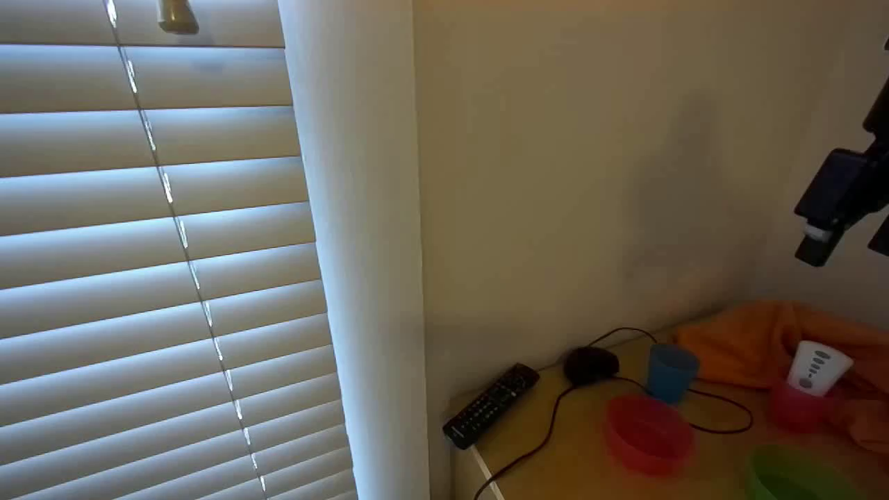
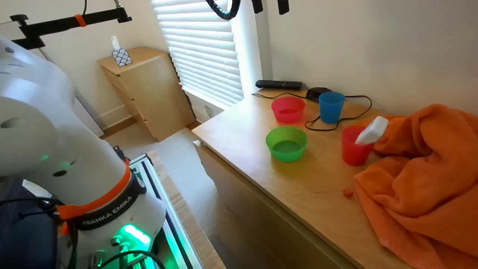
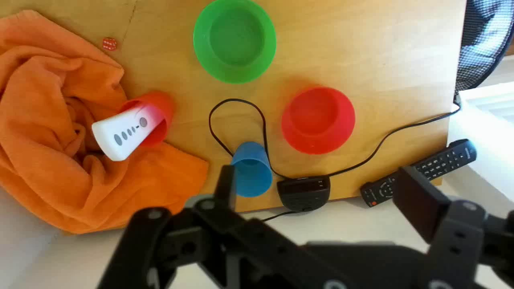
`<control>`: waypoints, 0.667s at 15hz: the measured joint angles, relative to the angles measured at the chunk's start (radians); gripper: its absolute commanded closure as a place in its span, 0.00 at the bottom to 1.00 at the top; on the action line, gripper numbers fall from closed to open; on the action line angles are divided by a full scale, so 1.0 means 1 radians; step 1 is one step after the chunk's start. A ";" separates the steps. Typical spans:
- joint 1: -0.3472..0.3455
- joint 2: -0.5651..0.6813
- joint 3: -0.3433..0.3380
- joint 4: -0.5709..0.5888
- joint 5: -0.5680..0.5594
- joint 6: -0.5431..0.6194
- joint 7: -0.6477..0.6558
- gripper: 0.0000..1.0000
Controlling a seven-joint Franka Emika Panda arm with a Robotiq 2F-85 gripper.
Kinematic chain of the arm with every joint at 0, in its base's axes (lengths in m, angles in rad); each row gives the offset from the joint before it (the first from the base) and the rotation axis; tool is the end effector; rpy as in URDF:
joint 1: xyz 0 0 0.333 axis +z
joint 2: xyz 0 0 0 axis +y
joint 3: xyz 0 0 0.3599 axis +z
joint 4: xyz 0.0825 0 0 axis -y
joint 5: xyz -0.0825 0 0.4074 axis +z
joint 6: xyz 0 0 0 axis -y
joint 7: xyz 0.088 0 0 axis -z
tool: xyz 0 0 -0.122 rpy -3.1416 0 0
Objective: Put the red object in the bowl
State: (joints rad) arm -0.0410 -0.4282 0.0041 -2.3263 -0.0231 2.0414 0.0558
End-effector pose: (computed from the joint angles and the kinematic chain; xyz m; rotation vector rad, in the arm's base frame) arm 0.4421 -0.0177 0.5336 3.1092 -0.1306 0.2237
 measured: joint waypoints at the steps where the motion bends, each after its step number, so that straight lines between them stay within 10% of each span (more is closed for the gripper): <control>1: 0.000 0.000 0.000 0.000 0.000 0.000 0.000 0.00; 10: -0.005 0.019 -0.033 -0.013 0.013 -0.004 -0.004 0.00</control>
State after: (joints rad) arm -0.0464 -0.4093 -0.0287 -2.3397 -0.0102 2.0378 0.0517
